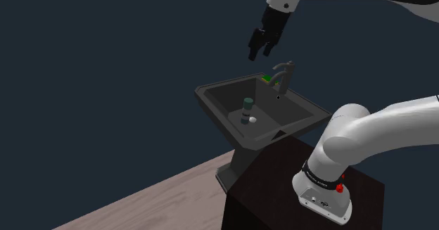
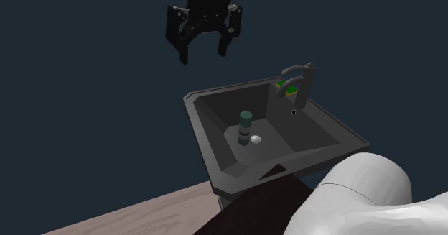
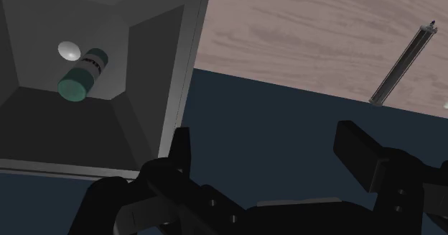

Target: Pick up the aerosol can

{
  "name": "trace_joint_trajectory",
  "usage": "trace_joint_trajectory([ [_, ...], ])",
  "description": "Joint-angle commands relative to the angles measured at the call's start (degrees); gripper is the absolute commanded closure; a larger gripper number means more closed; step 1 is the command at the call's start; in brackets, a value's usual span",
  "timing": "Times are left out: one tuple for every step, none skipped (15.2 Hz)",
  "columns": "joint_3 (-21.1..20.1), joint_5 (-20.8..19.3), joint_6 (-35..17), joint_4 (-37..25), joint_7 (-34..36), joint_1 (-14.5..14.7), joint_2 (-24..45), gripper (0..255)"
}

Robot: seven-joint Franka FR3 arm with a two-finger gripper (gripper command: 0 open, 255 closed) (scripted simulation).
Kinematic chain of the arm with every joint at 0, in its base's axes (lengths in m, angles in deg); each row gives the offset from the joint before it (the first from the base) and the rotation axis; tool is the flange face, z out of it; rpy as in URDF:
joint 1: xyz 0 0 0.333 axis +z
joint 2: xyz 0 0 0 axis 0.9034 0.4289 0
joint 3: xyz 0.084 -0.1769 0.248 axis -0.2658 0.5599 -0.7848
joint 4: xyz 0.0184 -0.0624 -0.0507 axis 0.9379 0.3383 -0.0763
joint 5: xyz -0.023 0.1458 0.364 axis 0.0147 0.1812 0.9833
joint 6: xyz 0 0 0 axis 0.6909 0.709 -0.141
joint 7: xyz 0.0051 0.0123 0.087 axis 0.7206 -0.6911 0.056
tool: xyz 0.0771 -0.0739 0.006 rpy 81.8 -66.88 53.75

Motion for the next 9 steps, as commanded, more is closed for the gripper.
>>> trace_joint_trajectory([
  [0.00, 0.00, 0.00, 0.00, 0.00, 0.00, 0.00, 0],
  [0.78, -0.41, -1.33, 0.99, -0.86, -0.26, 0.60, 0],
  [1.56, -0.82, -2.68, 1.92, -1.71, -0.52, 1.26, 0],
  [2.34, -1.22, -4.05, 2.79, -2.56, -0.78, 2.00, 0],
  [3.13, -1.61, -5.42, 3.59, -3.42, -1.05, 2.82, 0],
  [3.92, -1.99, -6.81, 4.33, -4.27, -1.32, 3.71, 0],
  [4.71, -2.36, -8.21, 5.01, -5.12, -1.59, 4.67, 0],
  [5.53, -2.72, -9.62, 5.62, -5.97, -1.84, 5.70, 0],
  [6.33, -3.06, -11.03, 6.16, -6.82, -2.09, 6.80, 0],
])
